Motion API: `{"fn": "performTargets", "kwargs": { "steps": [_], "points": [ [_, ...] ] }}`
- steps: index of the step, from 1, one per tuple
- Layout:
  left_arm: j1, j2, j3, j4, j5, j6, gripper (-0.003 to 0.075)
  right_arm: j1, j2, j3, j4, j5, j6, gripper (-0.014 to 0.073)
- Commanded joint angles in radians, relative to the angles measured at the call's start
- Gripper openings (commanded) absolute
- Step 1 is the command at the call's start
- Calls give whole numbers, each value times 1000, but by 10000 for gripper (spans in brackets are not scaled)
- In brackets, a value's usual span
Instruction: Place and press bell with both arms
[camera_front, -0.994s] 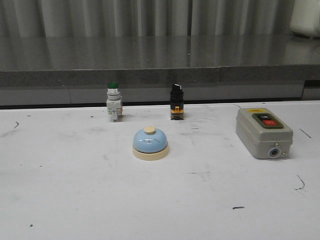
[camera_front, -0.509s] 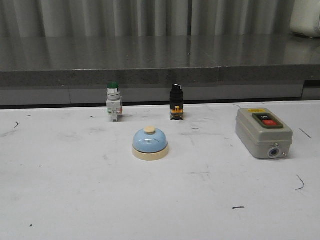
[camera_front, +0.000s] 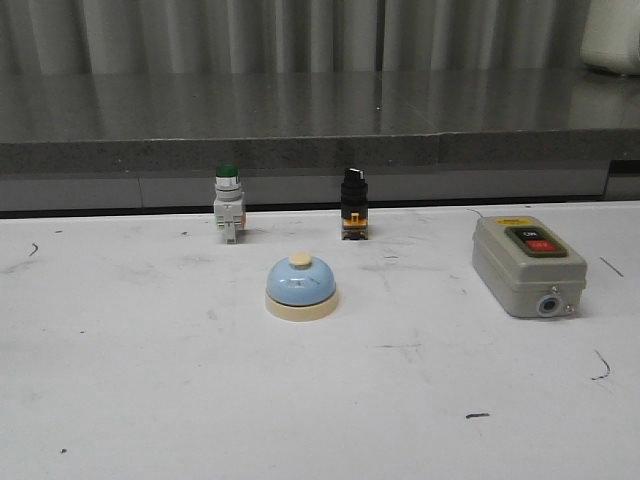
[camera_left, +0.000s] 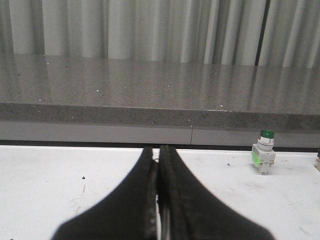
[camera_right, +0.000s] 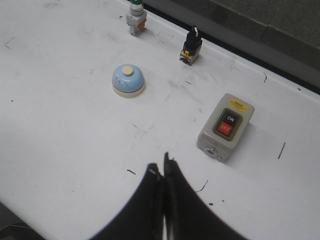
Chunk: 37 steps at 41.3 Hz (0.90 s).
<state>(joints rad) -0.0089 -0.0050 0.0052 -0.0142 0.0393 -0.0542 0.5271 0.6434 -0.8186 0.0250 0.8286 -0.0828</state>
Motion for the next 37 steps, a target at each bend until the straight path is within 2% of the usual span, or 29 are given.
{"fn": "performTargets", "kwargs": {
  "steps": [1,12,15,19,28,37],
  "points": [
    [-5,-16,23,-10,-86,0,-20,-7,-1,-24,-5,-61,2,-68],
    [-5,-16,23,-10,-86,0,-20,-7,-5,-22,-6,-59,1,-68],
    [-5,-16,23,-10,-86,0,-20,-30,-34,-7,-44,-81,-2,-68],
    [-5,-16,23,-10,-86,0,-20,-127,-111,69,-51,-207,-3,-68],
    [-5,-16,23,-10,-86,0,-20,-356,-366,361,-51,-549,-3,-68],
    [-5,-16,23,-10,-86,0,-20,-463,-557,630,-50,-794,-2,-68]
  ]
}}
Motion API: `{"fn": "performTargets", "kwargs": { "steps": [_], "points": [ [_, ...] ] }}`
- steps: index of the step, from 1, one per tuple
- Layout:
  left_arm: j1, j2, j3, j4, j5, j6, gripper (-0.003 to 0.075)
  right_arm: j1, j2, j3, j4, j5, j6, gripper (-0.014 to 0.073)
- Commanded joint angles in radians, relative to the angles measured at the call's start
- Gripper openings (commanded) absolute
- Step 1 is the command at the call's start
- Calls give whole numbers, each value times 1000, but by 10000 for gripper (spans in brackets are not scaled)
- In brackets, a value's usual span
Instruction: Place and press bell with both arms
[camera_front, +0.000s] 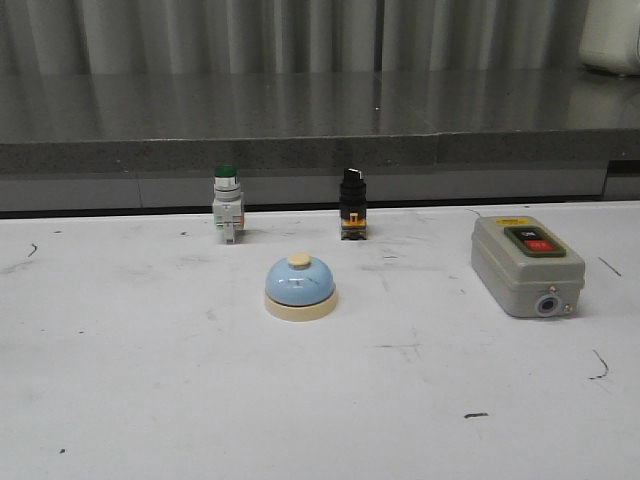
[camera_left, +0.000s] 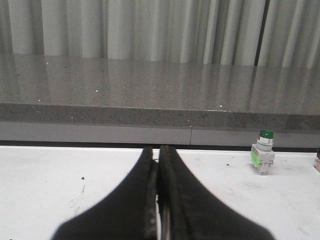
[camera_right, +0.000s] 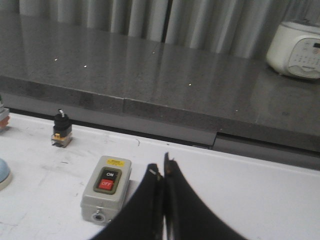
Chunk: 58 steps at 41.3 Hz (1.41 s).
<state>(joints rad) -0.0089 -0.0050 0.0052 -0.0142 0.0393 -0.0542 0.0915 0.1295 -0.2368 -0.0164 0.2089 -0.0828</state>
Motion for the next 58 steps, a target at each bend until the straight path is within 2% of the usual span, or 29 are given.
{"fn": "performTargets", "kwargs": {
  "steps": [1,10,19,27,58],
  "points": [
    [-5,-16,23,-10,-86,0,-20,-32,-58,70,-8,-192,-2,-68],
    [-5,-16,23,-10,-86,0,-20,-40,-156,257,2,-334,-2,-68],
    [-5,-16,23,-10,-86,0,-20,-41,-156,258,9,-307,3,-68],
    [-5,-16,23,-10,-86,0,-20,-41,-156,258,89,-309,13,-68],
    [-5,-16,23,-10,-86,0,-20,-51,-156,258,89,-309,13,-68]
  ]
}}
